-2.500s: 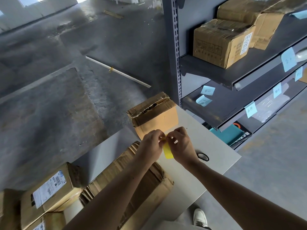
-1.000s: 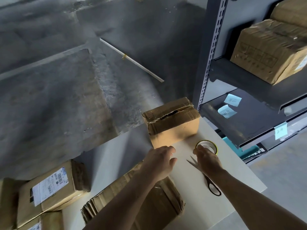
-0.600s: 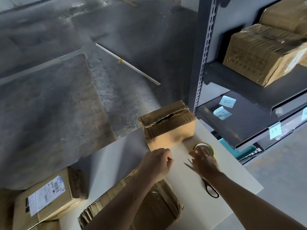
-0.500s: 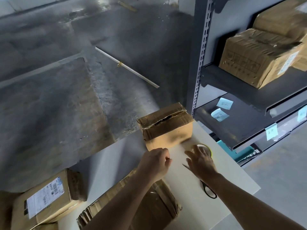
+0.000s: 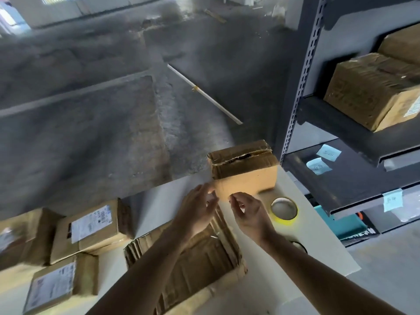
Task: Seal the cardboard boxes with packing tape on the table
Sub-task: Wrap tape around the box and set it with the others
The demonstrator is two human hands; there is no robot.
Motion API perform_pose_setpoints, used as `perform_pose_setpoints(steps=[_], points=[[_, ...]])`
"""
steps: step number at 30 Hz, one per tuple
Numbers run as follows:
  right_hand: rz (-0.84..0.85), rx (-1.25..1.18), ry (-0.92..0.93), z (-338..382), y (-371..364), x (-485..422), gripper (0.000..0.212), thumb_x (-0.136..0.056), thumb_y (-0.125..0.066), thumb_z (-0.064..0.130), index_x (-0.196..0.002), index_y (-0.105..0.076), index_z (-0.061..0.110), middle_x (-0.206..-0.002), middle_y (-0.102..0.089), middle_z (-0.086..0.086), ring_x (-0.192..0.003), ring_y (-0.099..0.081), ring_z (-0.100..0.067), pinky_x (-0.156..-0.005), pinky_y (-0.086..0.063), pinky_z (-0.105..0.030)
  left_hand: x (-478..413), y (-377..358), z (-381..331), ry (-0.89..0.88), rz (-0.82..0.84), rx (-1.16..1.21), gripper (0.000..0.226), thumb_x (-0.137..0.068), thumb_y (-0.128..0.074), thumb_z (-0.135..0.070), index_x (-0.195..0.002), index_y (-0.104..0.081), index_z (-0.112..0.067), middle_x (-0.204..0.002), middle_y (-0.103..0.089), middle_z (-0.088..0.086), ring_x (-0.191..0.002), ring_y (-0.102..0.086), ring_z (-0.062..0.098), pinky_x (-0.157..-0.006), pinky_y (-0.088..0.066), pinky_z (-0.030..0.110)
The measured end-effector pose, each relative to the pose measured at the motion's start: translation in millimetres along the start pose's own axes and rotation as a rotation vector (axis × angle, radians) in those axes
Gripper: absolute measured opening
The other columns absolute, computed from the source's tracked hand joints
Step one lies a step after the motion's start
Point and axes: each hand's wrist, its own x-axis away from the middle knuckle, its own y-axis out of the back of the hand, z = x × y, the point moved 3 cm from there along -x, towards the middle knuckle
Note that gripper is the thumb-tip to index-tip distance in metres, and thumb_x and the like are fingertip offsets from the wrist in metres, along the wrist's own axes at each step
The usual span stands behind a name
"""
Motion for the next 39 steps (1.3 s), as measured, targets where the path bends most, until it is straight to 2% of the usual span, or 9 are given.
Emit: perform_pose_setpoints(steps=[4, 10, 15, 19, 22, 28, 33, 35, 39], points=[[-0.015, -0.011, 0.088, 19, -5, 5, 0.03, -0.095, -0.048, 0.031, -0.093, -0.067, 0.008, -0.087, -0.07, -0.007, -0.074, -0.064, -0.017, -0.071, -0.04, -0.009, 27, 7, 21, 0.084, -0.068, 0.01, 0.033, -0.101, -0.052, -0.028, -0.131, -0.055, -0.016, -0.135, -0.056, 0.001, -0.122, -0.055, 0.018, -0.098, -0.043, 0.026], [0.148, 0.258, 0.33, 58, -23, 37, 0.034, -0.094, -0.058, 0.03, -0.122, -0.057, 0.011, -0.121, -0.059, -0.007, -0.108, -0.055, -0.021, -0.089, -0.053, -0.034, 65, 4, 55, 0.147, -0.072, -0.068, 0.04, -0.1, -0.049, -0.04, -0.135, -0.052, -0.021, -0.136, -0.055, -0.001, -0.124, -0.053, 0.02, -0.103, -0.04, 0.037], [0.22, 0.517, 0.154, 74, -44, 67, 0.069, -0.093, -0.054, 0.048, -0.146, -0.036, 0.009, -0.149, -0.043, -0.019, -0.136, -0.043, -0.036, -0.107, -0.046, -0.043, 89, -4, 71, 0.059, 0.006, -0.205, 0.056, -0.099, -0.045, -0.046, -0.148, -0.034, -0.021, -0.155, -0.035, 0.002, -0.147, -0.025, 0.024, -0.119, -0.019, 0.041], [0.367, 0.628, -0.039, 83, -51, 73, 0.087, -0.094, -0.032, 0.069, -0.158, -0.007, 0.014, -0.165, -0.009, -0.016, -0.15, -0.015, -0.041, -0.12, -0.022, -0.047, 101, -11, 83, 0.077, 0.082, -0.317, 0.076, -0.093, -0.012, -0.063, -0.158, -0.003, -0.023, -0.165, 0.006, 0.008, -0.152, 0.01, 0.026, -0.118, 0.008, 0.041], [0.433, 0.653, -0.166, 87, -48, 70, 0.099, -0.089, -0.033, 0.077, -0.157, 0.009, 0.019, -0.166, 0.006, -0.009, -0.148, -0.019, -0.038, -0.117, -0.028, -0.045, 106, -10, 92, 0.066, 0.119, -0.394, 0.09, -0.077, 0.013, -0.074, -0.156, 0.007, -0.031, -0.163, 0.018, 0.004, -0.15, 0.017, 0.026, -0.117, 0.01, 0.046], [0.454, 0.636, -0.364, 82, -40, 60, 0.101, -0.09, -0.041, 0.073, -0.156, 0.007, 0.014, -0.153, -0.032, -0.017, -0.131, -0.047, -0.036, -0.102, -0.046, -0.045, 116, -2, 111, 0.114, 0.174, -0.419, 0.091, -0.075, -0.002, -0.083, -0.152, 0.016, -0.039, -0.162, 0.024, 0.0, -0.15, 0.017, 0.025, -0.121, 0.006, 0.052], [0.375, 0.582, -0.414, 70, -34, 57, 0.065, -0.099, -0.037, 0.057, -0.145, -0.024, 0.013, -0.132, -0.055, -0.013, -0.116, -0.059, -0.034, -0.093, -0.05, -0.045, 130, 8, 124, 0.157, 0.178, -0.394, 0.089, -0.074, -0.002, -0.083, -0.151, 0.017, -0.043, -0.164, 0.014, -0.001, -0.152, 0.008, 0.024, -0.122, -0.001, 0.053], [0.365, 0.568, -0.407, 70, -33, 57, 0.053, -0.1, -0.037, 0.054, -0.135, -0.032, 0.014, -0.126, -0.059, -0.012, -0.112, -0.061, -0.034, -0.09, -0.051, -0.045, 132, 10, 126, 0.187, 0.189, -0.352, 0.083, -0.084, -0.016, -0.079, -0.152, 0.015, -0.043, -0.164, 0.012, -0.002, -0.152, 0.008, 0.024, -0.12, -0.004, 0.057], [0.4, 0.58, -0.428, 75, -32, 60, 0.085, -0.089, -0.044, 0.071, -0.146, -0.022, 0.012, -0.138, -0.05, -0.014, -0.123, -0.054, -0.035, -0.097, -0.048, -0.046, 132, 9, 125, 0.202, 0.183, -0.307, 0.082, -0.091, -0.033, -0.073, -0.153, 0.012, -0.043, -0.164, 0.01, -0.003, -0.151, 0.007, 0.026, -0.118, -0.011, 0.061]])
